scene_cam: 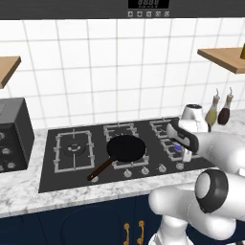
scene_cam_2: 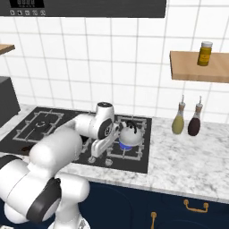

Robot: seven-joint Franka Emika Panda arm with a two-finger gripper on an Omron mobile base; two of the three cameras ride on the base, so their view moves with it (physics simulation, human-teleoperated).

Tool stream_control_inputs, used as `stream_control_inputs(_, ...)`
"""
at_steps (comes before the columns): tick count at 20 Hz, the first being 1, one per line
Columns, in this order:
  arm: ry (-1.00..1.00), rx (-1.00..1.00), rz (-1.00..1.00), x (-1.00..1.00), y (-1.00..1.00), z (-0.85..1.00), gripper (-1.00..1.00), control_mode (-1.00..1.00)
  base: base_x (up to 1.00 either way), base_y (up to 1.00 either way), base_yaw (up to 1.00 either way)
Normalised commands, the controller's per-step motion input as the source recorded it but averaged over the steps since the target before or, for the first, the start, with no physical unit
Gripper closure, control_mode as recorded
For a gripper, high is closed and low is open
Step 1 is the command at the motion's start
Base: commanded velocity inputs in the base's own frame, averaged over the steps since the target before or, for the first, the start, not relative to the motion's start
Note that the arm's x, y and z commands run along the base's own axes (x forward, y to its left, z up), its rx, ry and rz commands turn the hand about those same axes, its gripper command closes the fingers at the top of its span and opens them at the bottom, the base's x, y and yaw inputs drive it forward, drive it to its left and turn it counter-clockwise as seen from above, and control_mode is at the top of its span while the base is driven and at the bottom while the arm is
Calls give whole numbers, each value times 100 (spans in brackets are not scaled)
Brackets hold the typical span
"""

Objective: Pick the kettle from the counter and place it on a stove burner. Then turn the burner on.

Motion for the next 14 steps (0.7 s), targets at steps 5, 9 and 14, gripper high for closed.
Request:
stream_control_inputs(5, -4, -1, 1, -19, 7, 18, -100, -100, 0, 0, 0)
stream_control_inputs(9, -23, -10, 2, -43, 12, 9, -100, -100, 0, 0, 0)
stream_control_inputs(14, -30, -8, 2, -72, 3, 0, -100, -100, 0, 0, 0)
